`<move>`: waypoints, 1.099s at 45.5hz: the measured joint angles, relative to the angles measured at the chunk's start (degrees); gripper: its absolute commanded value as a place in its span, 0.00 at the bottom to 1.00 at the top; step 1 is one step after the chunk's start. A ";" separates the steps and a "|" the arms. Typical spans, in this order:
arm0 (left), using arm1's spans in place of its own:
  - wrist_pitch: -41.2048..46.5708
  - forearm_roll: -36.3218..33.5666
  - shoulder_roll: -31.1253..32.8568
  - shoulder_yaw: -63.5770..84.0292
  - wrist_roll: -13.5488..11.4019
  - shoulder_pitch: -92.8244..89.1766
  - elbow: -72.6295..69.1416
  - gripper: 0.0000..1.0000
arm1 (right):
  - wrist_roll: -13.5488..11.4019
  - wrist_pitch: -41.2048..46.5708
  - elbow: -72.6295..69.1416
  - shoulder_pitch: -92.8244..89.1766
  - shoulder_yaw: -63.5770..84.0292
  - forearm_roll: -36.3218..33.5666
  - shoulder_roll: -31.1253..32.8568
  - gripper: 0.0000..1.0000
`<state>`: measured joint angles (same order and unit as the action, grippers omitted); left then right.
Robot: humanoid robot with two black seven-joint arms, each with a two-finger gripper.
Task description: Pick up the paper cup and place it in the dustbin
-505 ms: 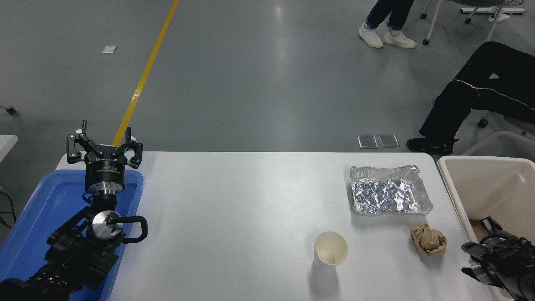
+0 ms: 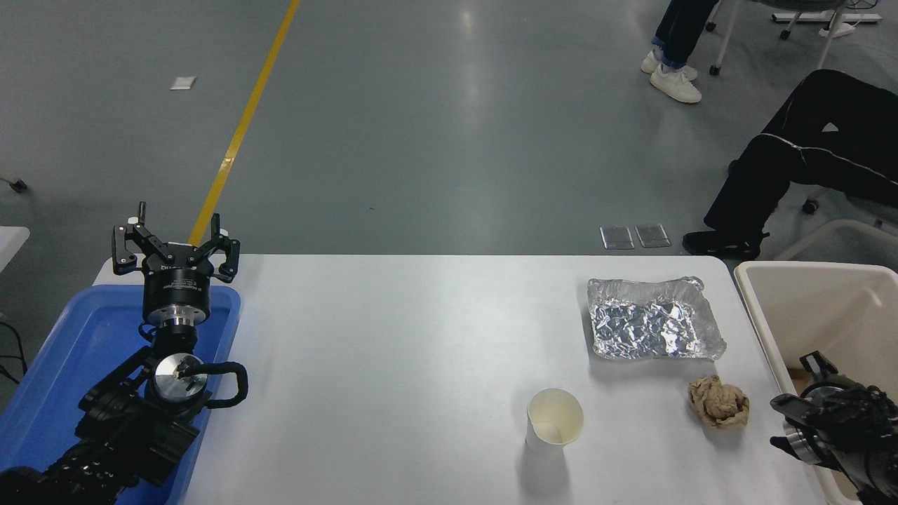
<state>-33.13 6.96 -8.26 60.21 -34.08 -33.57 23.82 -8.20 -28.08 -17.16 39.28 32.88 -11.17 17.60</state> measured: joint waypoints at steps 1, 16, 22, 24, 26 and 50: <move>0.00 0.00 0.00 0.00 0.00 0.00 0.00 0.99 | 0.00 0.01 0.00 0.02 0.00 0.00 0.00 0.00; 0.03 0.00 0.00 0.00 0.00 0.00 0.00 0.99 | 0.06 0.11 -0.04 0.27 0.03 0.24 0.50 0.00; 0.03 0.00 -0.01 0.00 -0.01 0.00 0.00 0.99 | 0.12 0.26 -1.05 0.42 0.11 0.42 1.61 0.00; 0.04 0.00 -0.01 0.00 -0.01 0.00 0.00 0.99 | 0.14 0.32 -2.04 1.00 0.24 0.45 2.10 0.04; 0.05 0.00 -0.01 0.00 -0.01 0.00 0.00 0.99 | 0.16 0.35 -3.40 1.80 0.42 0.46 2.83 0.08; -0.01 -0.10 0.03 0.00 0.00 0.00 0.05 0.99 | -0.17 1.98 -35.80 27.29 18.10 -0.10 13.43 1.00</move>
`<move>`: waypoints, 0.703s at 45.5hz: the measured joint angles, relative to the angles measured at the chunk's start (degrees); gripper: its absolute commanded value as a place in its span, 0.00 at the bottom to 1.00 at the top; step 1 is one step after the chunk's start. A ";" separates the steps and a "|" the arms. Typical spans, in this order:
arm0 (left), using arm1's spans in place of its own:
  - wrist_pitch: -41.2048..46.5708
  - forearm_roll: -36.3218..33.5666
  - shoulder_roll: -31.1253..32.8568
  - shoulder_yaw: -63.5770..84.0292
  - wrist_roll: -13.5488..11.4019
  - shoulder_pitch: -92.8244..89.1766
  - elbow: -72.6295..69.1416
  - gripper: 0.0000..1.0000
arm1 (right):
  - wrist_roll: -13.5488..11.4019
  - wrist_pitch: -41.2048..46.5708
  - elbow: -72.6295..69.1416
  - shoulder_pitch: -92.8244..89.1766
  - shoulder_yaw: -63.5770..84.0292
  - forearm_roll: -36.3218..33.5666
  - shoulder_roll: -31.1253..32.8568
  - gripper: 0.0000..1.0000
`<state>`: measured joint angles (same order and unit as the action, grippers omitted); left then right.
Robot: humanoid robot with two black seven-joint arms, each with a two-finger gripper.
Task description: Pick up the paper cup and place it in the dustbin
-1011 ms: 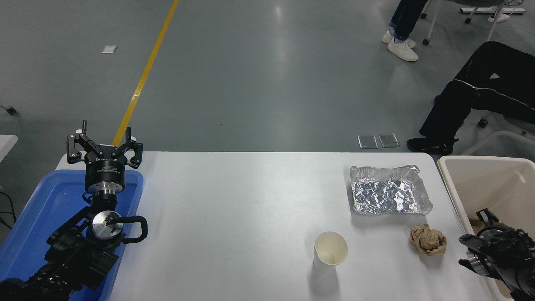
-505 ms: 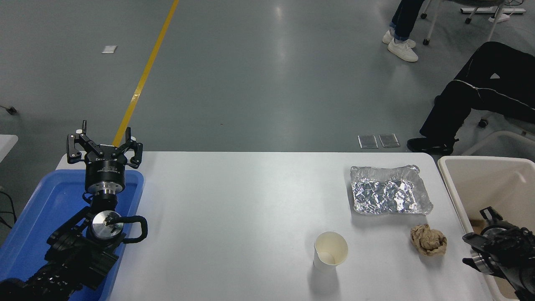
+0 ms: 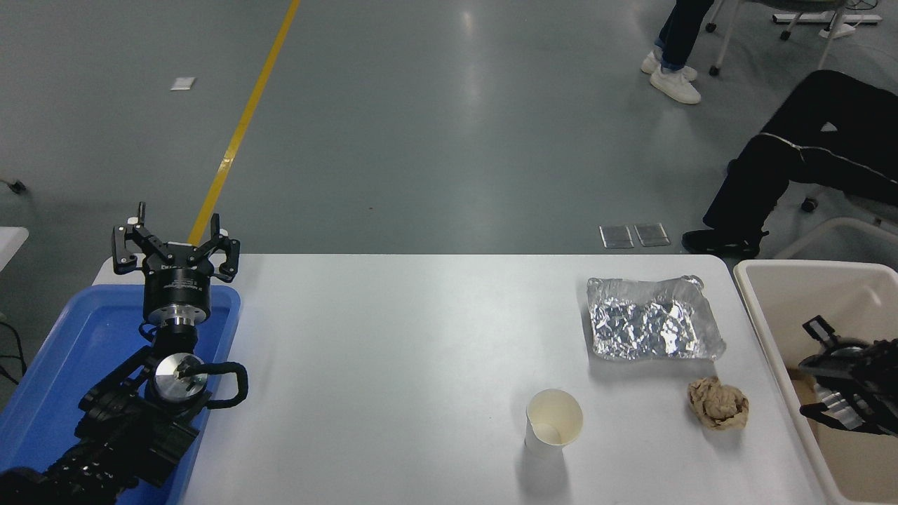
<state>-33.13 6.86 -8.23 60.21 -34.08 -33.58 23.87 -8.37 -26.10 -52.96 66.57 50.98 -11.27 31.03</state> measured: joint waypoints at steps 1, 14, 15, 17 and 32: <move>-0.01 0.02 0.00 0.00 0.00 0.00 0.01 0.99 | -0.01 0.53 -1.86 1.90 1.20 0.00 0.12 1.00; -0.01 0.00 0.00 0.00 0.08 -0.04 0.02 0.99 | -0.07 8.38 -19.71 23.34 12.14 -0.37 -2.74 1.00; -0.01 0.00 0.00 0.00 0.08 -0.04 0.02 0.99 | -0.08 9.12 -20.70 24.81 12.62 -0.40 -3.11 1.00; -0.01 0.00 0.00 0.00 0.08 -0.04 0.01 0.99 | -0.09 11.53 -22.84 28.36 13.75 -0.49 -4.06 1.00; -0.01 0.07 -0.04 0.00 0.00 0.01 -0.05 0.99 | 0.00 35.80 -30.12 48.57 16.81 -0.82 -8.99 1.00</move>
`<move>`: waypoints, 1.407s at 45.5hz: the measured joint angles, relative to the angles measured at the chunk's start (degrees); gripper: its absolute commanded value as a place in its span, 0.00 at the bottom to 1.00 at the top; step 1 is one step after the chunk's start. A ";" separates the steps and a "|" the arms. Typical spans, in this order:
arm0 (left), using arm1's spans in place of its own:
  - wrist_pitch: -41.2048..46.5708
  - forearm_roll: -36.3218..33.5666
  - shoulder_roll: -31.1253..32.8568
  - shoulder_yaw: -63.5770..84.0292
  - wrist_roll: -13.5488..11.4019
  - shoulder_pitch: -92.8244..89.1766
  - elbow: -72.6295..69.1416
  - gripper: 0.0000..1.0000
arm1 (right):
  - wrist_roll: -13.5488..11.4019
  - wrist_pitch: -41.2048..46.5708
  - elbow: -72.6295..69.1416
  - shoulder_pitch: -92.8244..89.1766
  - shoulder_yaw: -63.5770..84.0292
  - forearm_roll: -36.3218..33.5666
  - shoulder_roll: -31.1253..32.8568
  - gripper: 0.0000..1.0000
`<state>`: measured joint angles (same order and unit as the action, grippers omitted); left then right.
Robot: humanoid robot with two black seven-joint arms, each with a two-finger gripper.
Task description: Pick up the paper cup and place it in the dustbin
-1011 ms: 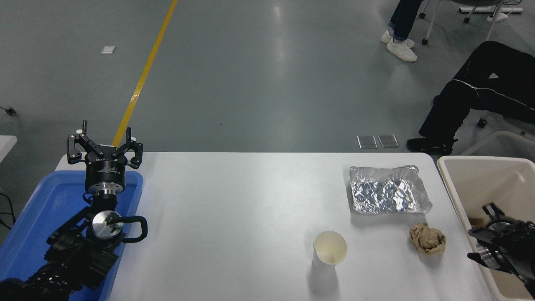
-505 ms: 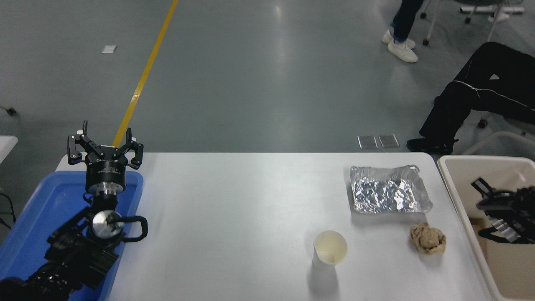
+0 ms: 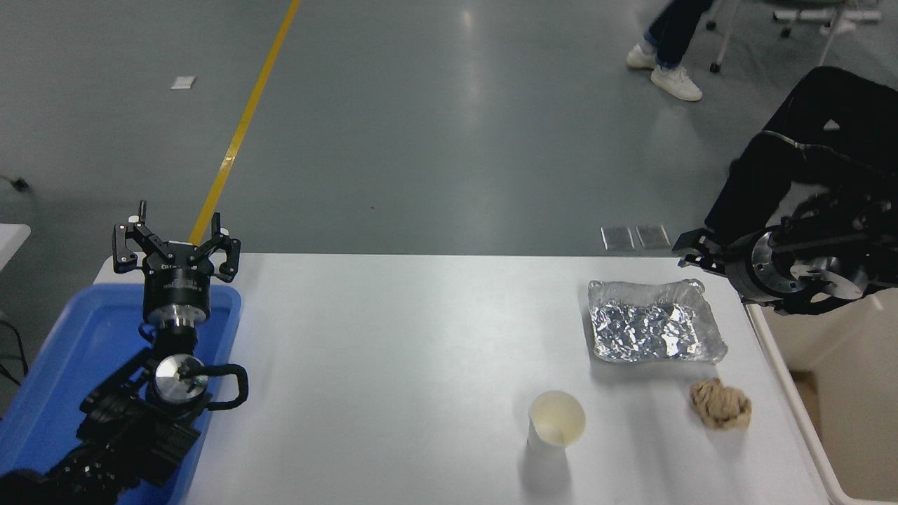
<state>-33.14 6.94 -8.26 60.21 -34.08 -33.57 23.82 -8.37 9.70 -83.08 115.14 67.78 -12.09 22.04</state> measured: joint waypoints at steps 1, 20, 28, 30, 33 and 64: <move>0.00 0.00 0.00 0.00 0.00 0.00 0.00 0.99 | 0.00 0.99 -0.15 0.88 0.00 0.00 -0.49 1.00; 0.00 0.00 0.00 0.00 -0.01 0.00 0.00 0.99 | 0.01 21.73 -2.62 15.46 0.42 0.22 -6.33 1.00; 0.00 0.01 0.00 0.00 -0.01 0.00 0.00 0.99 | 0.02 29.39 -3.00 21.26 0.29 0.23 -6.91 1.00; 0.00 0.01 0.00 0.00 -0.01 0.00 -0.01 0.99 | 0.01 30.61 -3.07 22.27 0.30 0.22 -6.98 1.00; 0.00 0.01 0.00 0.00 -0.02 0.01 -0.01 0.99 | 0.01 31.93 -3.11 23.45 0.28 0.23 -7.04 1.00; 0.01 0.01 0.00 0.00 -0.02 0.00 0.00 0.99 | 0.01 35.16 -1.06 8.94 -3.49 0.52 -3.03 1.00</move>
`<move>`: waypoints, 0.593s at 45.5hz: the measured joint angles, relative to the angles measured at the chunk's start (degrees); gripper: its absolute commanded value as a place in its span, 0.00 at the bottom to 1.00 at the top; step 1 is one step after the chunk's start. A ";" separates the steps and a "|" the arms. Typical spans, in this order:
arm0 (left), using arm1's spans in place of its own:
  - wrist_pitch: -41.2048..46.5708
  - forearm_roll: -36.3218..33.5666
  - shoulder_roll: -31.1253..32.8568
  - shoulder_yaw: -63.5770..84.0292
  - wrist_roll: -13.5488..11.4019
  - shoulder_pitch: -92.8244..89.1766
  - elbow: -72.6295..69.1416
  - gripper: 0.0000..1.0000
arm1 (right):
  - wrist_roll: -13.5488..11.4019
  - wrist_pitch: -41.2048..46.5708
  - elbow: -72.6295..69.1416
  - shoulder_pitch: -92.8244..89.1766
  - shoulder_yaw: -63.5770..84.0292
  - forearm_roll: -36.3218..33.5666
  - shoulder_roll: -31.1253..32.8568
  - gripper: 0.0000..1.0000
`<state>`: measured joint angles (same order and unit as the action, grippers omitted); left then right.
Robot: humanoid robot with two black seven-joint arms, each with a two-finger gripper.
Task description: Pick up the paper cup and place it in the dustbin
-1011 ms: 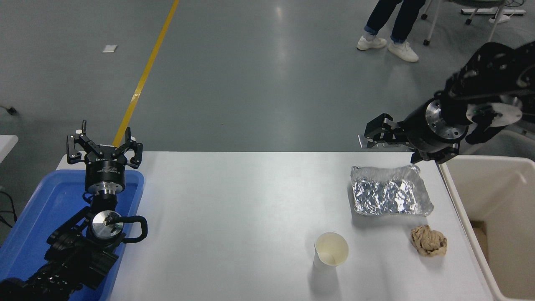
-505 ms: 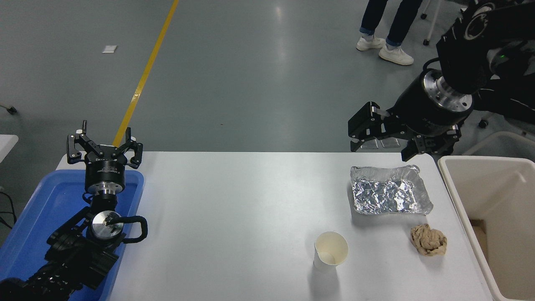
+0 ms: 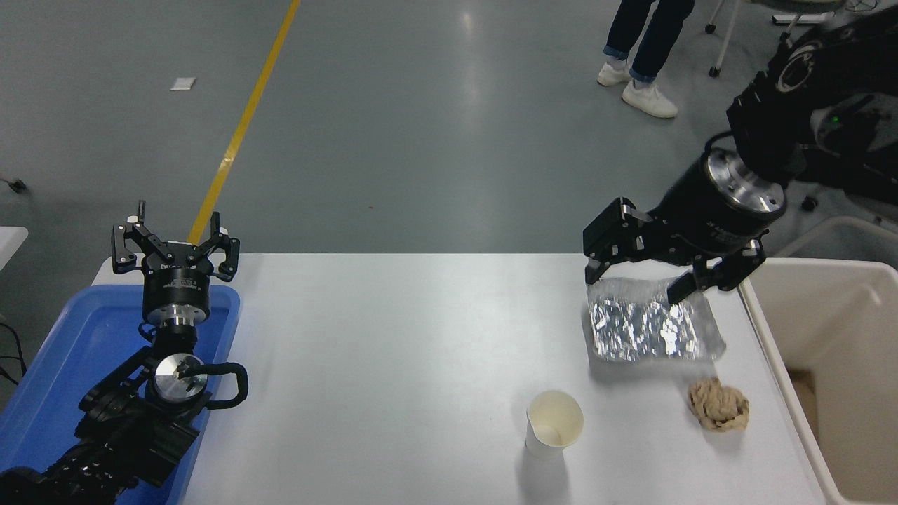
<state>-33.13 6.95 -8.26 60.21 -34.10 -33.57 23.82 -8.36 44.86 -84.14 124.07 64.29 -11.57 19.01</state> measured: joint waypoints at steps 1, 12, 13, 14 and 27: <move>0.00 0.00 0.00 0.00 0.00 0.00 0.00 0.99 | 0.01 0.01 0.11 -0.33 -0.09 0.04 0.23 1.00; 0.00 0.00 0.00 0.00 0.00 0.03 0.00 0.99 | 0.02 -1.37 1.65 -4.83 -1.89 0.23 1.60 1.00; 0.00 0.00 0.00 0.00 0.00 0.04 -0.01 0.99 | 0.00 -2.15 1.81 -5.86 -2.43 0.25 1.68 1.00; 0.00 0.00 0.00 0.00 0.00 0.04 0.00 0.99 | 0.00 -2.47 1.84 -6.23 -2.62 0.26 1.70 1.00; 0.00 0.00 0.00 0.00 0.00 0.03 -0.01 0.99 | -0.05 -8.10 2.20 -13.18 -5.90 0.29 0.98 0.95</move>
<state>-33.13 6.94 -8.26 60.21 -34.10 -33.54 23.81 -8.41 36.75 -81.94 110.89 58.39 -11.28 19.99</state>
